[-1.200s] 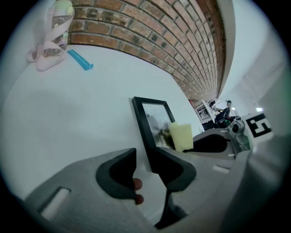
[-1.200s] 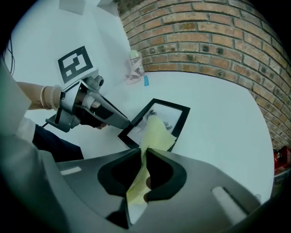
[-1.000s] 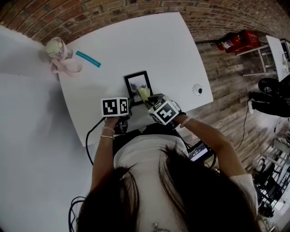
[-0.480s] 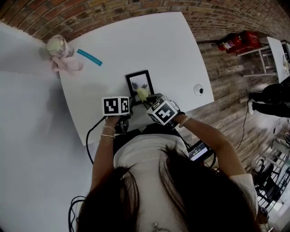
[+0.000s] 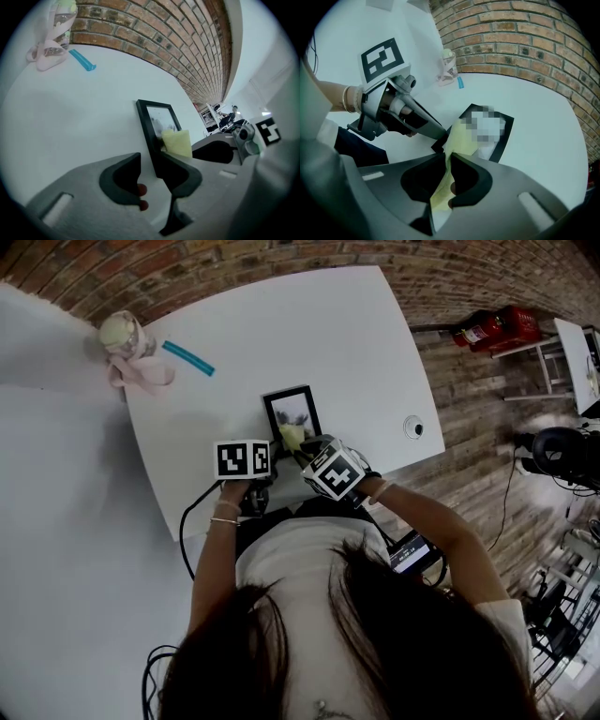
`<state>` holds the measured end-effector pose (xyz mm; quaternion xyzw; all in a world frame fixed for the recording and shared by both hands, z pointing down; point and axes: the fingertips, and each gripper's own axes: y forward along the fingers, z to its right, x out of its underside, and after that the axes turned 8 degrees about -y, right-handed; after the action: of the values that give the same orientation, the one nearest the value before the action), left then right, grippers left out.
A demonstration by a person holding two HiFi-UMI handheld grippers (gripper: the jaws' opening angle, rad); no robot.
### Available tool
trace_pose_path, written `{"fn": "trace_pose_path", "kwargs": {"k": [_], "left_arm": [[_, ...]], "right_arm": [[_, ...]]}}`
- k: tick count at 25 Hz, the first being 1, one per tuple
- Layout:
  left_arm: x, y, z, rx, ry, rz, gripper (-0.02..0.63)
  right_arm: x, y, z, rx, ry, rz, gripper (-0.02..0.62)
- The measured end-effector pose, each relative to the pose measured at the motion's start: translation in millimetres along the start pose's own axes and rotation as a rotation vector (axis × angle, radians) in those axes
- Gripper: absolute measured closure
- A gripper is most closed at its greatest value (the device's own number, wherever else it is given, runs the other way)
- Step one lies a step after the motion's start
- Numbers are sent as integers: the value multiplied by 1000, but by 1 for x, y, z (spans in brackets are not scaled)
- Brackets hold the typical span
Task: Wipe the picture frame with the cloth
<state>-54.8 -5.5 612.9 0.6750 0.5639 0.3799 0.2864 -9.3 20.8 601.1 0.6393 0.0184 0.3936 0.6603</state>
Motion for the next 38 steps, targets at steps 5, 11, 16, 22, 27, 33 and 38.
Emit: {"fn": "trace_pose_path", "kwargs": {"k": [5, 11, 16, 22, 27, 33, 38], "left_arm": [[0, -1, 0, 5, 1, -6, 482], [0, -2, 0, 32, -13, -15, 489], [0, -1, 0, 53, -23, -18, 499], [1, -1, 1, 65, -17, -25, 500], [1, -2, 1, 75, -16, -33, 500], [1, -2, 2, 93, -17, -40, 505], [2, -1, 3, 97, -16, -41, 506]], "right_arm": [[-4, 2, -3, -6, 3, 4, 551], [-7, 4, -6, -3, 8, 9, 551], [-10, 6, -8, 4, 12, 11, 551], [-13, 8, -12, 11, 30, 15, 551], [-14, 9, -13, 4, 63, 15, 551], [-17, 11, -16, -22, 108, 24, 551], [-19, 11, -20, -92, 189, 36, 552]]}}
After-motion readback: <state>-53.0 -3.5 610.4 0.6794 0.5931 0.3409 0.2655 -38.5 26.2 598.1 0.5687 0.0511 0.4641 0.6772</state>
